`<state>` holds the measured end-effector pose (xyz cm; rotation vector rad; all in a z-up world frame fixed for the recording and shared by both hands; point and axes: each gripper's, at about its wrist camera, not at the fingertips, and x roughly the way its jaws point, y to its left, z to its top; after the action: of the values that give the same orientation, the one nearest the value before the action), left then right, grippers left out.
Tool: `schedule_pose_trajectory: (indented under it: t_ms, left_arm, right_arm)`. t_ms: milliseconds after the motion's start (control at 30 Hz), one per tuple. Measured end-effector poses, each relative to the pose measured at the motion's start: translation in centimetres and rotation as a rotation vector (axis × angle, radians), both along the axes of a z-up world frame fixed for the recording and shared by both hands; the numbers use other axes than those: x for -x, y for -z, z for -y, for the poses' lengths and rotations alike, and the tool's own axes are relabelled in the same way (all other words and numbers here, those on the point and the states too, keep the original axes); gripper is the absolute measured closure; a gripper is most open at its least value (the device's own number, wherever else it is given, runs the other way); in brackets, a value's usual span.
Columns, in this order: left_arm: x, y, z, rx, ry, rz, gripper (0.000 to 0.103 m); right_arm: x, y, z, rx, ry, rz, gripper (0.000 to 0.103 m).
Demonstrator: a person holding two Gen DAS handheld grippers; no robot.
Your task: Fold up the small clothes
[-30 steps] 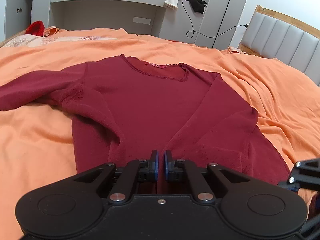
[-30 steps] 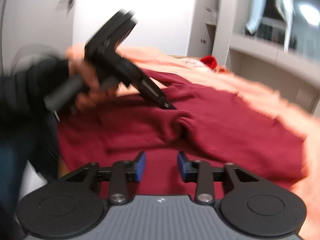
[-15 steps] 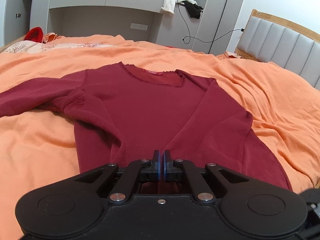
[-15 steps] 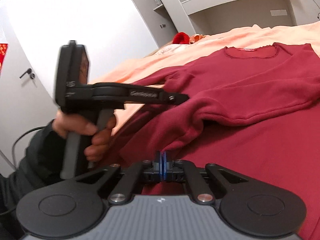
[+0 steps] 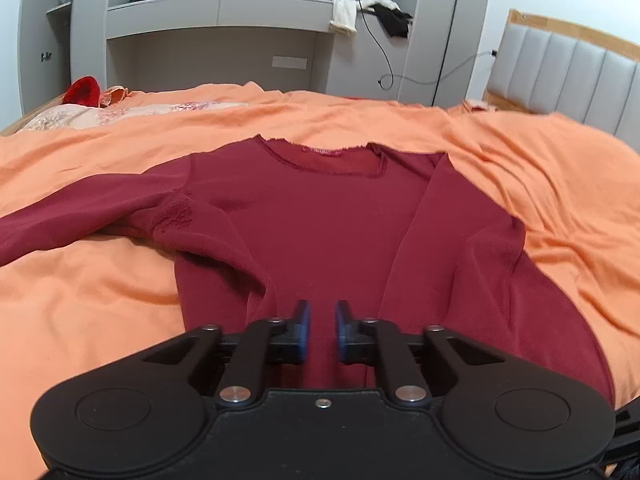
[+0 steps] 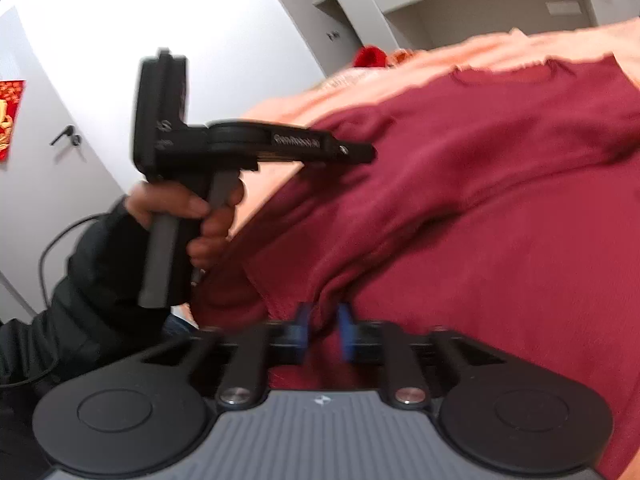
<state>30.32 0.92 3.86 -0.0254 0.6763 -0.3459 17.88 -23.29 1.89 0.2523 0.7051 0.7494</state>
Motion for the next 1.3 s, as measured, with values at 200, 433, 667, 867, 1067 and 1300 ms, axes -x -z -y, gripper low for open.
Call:
schedule_pose_trajectory:
  t_ms: [200, 433, 667, 867, 1067, 1300]
  left_arm:
    - [0.6, -0.2, 0.7, 0.028, 0.013, 0.029, 0.042]
    - [1.4, 0.5, 3.2, -0.051, 0.085, 0.043, 0.031]
    - [1.3, 1.4, 3.4, -0.085, 0.082, 0.021, 0.024]
    - [1.1, 1.4, 3.3, -0.080, 0.078, 0.012, 0.023]
    - [1.0, 1.7, 3.5, -0.089, 0.079, 0.005, 0.023]
    - [0.9, 1.6, 3.5, -0.088, 0.079, 0.007, 0.023]
  right_arm:
    - [-1.6, -2.2, 5.5, -0.002, 0.209, 0.099, 0.023]
    - [-8.5, -1.4, 13.0, 0.154, 0.583, 0.150, 0.015]
    - [-11.8, 0.0, 14.0, 0.444, 0.606, 0.208, 0.038]
    - [-11.5, 1.9, 9.0, 0.768, 0.448, 0.421, 0.045]
    - [-12.7, 3.0, 7.2, 0.884, 0.353, 0.575, 0.056]
    - [-13.3, 2.9, 6.9, 0.884, 0.348, 0.583, 0.094]
